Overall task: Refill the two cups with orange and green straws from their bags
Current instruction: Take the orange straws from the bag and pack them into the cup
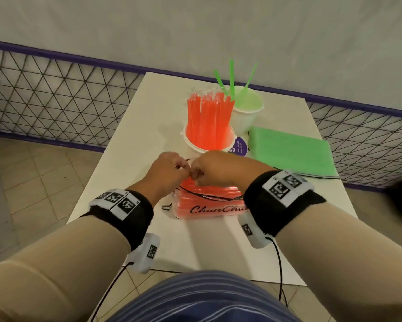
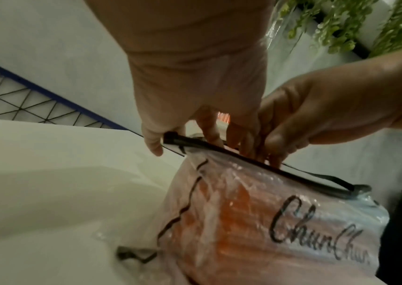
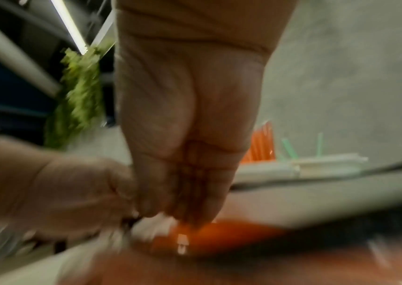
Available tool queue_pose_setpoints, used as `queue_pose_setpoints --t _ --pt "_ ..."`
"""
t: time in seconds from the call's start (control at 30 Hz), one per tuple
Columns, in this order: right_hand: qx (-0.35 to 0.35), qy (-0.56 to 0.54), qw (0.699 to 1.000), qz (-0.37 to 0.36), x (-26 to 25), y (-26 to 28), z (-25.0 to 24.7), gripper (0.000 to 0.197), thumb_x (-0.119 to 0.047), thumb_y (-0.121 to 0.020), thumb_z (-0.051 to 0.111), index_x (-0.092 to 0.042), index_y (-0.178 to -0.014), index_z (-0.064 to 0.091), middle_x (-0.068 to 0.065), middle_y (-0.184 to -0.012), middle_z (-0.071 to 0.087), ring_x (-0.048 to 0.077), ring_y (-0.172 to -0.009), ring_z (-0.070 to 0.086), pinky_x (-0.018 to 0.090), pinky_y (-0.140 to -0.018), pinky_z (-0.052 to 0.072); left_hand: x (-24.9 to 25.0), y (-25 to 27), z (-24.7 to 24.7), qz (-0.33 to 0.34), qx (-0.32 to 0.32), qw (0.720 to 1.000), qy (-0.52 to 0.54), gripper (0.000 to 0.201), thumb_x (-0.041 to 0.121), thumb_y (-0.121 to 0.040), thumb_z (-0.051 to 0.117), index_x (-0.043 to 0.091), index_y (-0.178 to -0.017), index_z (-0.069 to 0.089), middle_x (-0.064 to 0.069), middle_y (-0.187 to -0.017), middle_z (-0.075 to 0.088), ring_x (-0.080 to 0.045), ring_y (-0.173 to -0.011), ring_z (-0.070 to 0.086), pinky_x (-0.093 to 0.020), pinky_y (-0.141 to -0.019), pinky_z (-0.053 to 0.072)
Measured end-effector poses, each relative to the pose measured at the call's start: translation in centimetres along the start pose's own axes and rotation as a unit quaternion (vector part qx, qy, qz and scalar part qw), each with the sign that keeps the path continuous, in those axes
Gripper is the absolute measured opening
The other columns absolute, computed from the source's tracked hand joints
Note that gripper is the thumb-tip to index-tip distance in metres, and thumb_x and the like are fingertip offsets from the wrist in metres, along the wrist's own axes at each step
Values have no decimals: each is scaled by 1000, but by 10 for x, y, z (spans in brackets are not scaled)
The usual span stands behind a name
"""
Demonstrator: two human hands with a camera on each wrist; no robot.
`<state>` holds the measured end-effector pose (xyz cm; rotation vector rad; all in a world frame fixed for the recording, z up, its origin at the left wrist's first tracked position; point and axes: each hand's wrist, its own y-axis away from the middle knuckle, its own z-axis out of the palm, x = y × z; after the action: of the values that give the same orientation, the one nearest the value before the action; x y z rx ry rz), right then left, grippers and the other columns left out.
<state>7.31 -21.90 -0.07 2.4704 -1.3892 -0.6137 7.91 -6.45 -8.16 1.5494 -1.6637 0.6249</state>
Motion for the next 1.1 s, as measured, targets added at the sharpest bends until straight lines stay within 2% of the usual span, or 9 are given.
queue_pose_setpoints --t 0.1,0.23,0.3,0.43,0.8,0.9,0.97,1.03,1.1 --pt "66 78 995 11 3 -10 29 28 -14 -90 58 -12 -118 59 6 -112 58 24 -98 59 28 -71 36 -12 9 4 -41 -77 995 -55 39 21 -76 68 30 -114 68 -3 -144 39 -23 -129 43 -34 -103 38" --pt "119 40 992 1 10 -18 54 50 -17 -86 64 -9 -132 47 10 -120 52 26 -110 52 33 -87 42 -19 16 2 -48 -100 994 9 76 13 -73 75 28 -141 43 4 -135 50 -16 -111 56 -26 -82 48" --pt "123 54 991 0 11 -21 59 49 -19 -86 64 -8 -130 47 11 -119 52 27 -110 50 35 -90 42 -21 18 0 -60 -126 990 11 92 12 -71 77 26 -149 30 4 -140 48 -18 -118 53 -28 -88 48" --pt "104 85 991 -1 10 -24 60 38 -16 -87 59 -9 -124 51 10 -115 55 27 -107 52 38 -90 46 -21 19 -3 -61 -153 986 22 104 12 -65 83 24 -151 25 0 -142 49 -19 -119 54 -35 -96 50" --pt "113 93 989 -17 6 -18 68 19 -9 -89 54 -10 -107 58 9 -100 61 29 -87 60 37 -71 47 -10 20 -5 -38 -164 986 -10 107 4 -71 77 20 -154 12 -2 -155 28 -19 -127 44 -23 -89 41" --pt "129 44 991 -1 10 -12 62 12 -9 -82 58 -14 -93 57 4 -89 56 27 -80 57 31 -64 39 -11 19 -7 -36 -162 986 7 101 3 -70 77 21 -152 21 -1 -147 39 -16 -114 52 -21 -83 47" --pt "130 -19 991 6 9 -5 49 13 -11 -82 60 -18 -88 51 -2 -83 53 21 -77 54 29 -59 34 -13 17 -9 -21 -171 984 36 87 9 -66 79 25 -142 41 -2 -134 55 -19 -108 60 -34 -88 54" --pt "135 -106 985 12 8 5 27 13 -15 -87 62 -20 -94 52 -6 -86 56 16 -80 55 25 -59 35 -15 15 -13 -5 -176 983 53 66 16 -64 81 30 -124 55 -1 -122 61 -22 -108 62 -42 -89 54" --pt "161 -199 966 21 9 17 0 18 -21 -92 62 -23 -108 54 -13 -96 58 6 -86 56 20 -68 39 -15 14 -17 -18 -146 989 34 48 22 -71 80 34 -111 58 1 -125 50 -22 -110 55 -36 -84 51"
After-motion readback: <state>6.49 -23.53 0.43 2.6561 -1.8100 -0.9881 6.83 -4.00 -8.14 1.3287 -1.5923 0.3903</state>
